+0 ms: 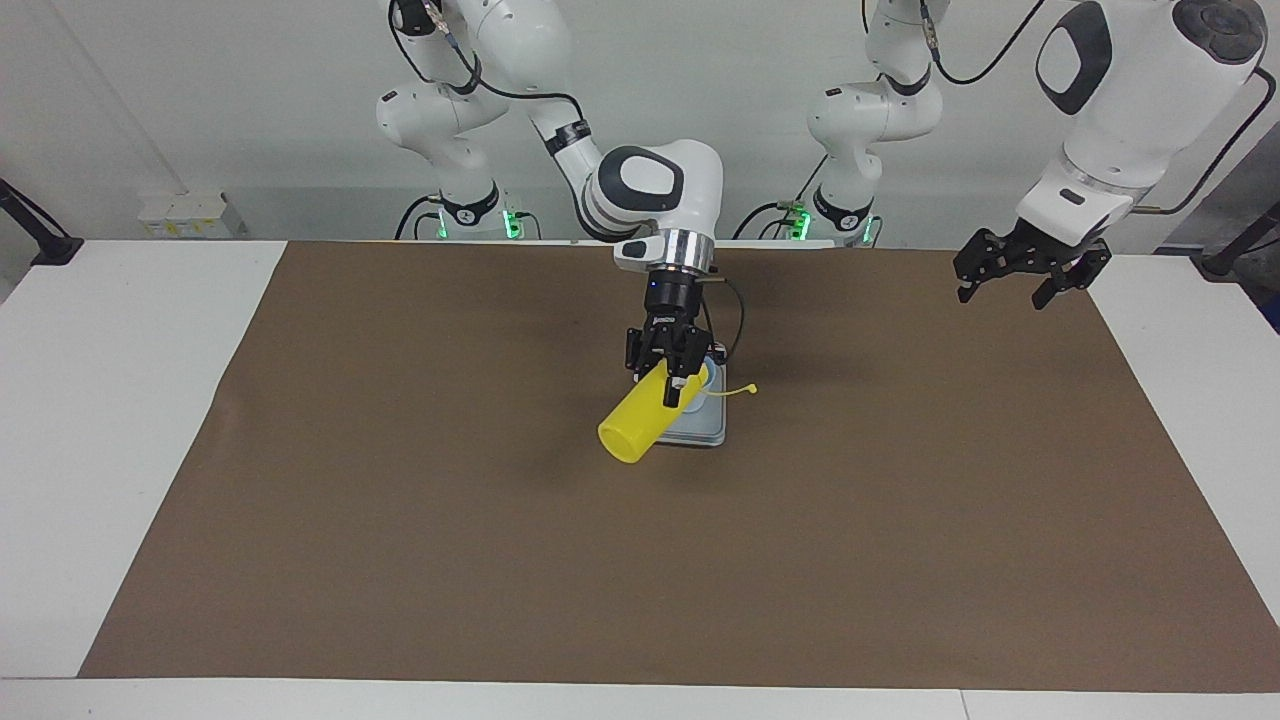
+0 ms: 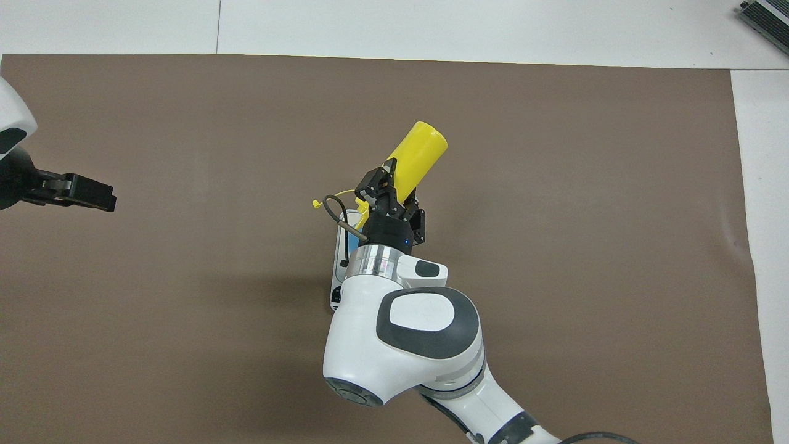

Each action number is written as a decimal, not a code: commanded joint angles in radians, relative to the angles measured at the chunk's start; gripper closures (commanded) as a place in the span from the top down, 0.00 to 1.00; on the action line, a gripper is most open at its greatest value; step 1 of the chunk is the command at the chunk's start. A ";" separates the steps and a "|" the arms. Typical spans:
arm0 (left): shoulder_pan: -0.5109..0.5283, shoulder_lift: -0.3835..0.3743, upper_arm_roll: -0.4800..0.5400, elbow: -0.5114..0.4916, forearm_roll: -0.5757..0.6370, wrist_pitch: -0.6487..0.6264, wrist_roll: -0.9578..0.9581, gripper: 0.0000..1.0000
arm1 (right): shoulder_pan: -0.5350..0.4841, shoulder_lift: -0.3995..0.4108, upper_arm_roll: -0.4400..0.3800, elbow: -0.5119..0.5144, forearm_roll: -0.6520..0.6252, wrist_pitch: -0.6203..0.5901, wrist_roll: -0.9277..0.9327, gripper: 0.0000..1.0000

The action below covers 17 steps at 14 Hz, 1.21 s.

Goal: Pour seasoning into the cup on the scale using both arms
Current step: 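Turn the bottle upright and carry it back away from the scale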

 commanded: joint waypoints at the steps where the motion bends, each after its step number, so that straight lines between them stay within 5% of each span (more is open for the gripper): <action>1: 0.013 -0.001 -0.008 -0.005 0.001 0.006 0.016 1.00 | -0.050 -0.048 0.003 -0.005 0.221 0.106 -0.060 0.00; 14: 0.013 -0.004 -0.008 -0.011 0.001 0.003 0.020 1.00 | -0.321 -0.051 0.002 -0.014 1.278 0.110 -0.612 0.00; 17: 0.013 -0.004 -0.007 -0.011 0.001 0.003 0.020 1.00 | -0.412 -0.055 0.002 -0.016 1.516 -0.008 -0.839 0.00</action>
